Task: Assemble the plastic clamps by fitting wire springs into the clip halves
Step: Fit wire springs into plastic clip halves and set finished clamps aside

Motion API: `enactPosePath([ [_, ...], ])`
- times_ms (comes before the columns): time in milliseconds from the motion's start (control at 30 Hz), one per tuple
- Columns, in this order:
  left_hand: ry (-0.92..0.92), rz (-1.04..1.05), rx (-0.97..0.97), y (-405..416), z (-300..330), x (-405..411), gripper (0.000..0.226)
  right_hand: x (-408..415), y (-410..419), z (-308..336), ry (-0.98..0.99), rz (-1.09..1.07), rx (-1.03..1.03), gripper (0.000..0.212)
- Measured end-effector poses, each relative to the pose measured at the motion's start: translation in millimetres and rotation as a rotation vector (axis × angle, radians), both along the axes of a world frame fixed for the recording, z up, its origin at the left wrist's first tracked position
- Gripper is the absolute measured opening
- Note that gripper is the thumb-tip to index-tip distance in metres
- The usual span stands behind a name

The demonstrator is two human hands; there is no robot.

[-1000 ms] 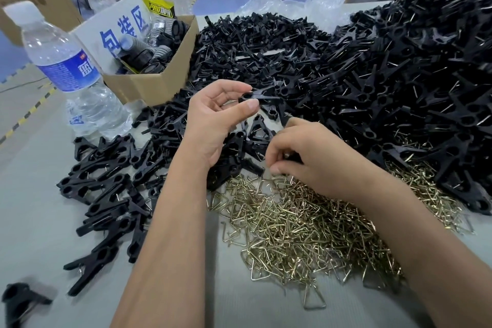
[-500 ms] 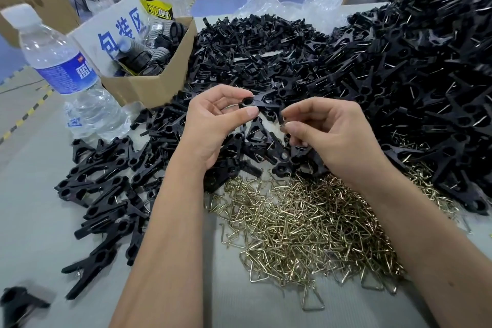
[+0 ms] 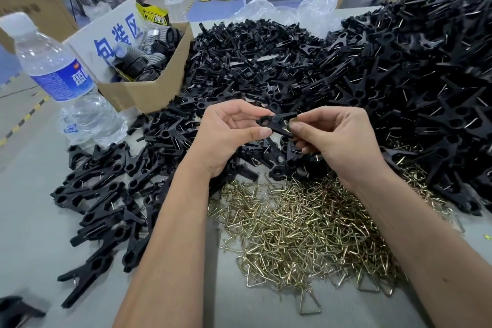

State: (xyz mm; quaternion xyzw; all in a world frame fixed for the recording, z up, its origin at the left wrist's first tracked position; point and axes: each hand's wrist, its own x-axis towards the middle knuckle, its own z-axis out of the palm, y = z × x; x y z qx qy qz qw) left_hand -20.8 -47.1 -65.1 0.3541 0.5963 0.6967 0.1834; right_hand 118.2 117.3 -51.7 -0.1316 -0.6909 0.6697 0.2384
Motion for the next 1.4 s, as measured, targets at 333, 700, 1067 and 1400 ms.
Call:
enactPosePath([
  [333, -0.008, -0.048, -0.024, 2, 1, 2, 0.031, -2, 1, -5, -0.053, -0.091, 0.052, 0.022],
  [700, -0.039, -0.110, 0.064, 3, 7, 8, 0.030, 3, 3, 6, 0.034, 0.169, -0.323, 0.039],
  [1067, -0.068, -0.145, 0.086, 10, 10, 19, 0.039, 8, 12, 1, -0.067, 0.577, -0.620, 0.042],
  [1400, 0.113, 0.017, -0.002, 8, 15, 22, 0.053, 5, 13, 2, -0.037, 0.854, -1.188, 0.029],
])
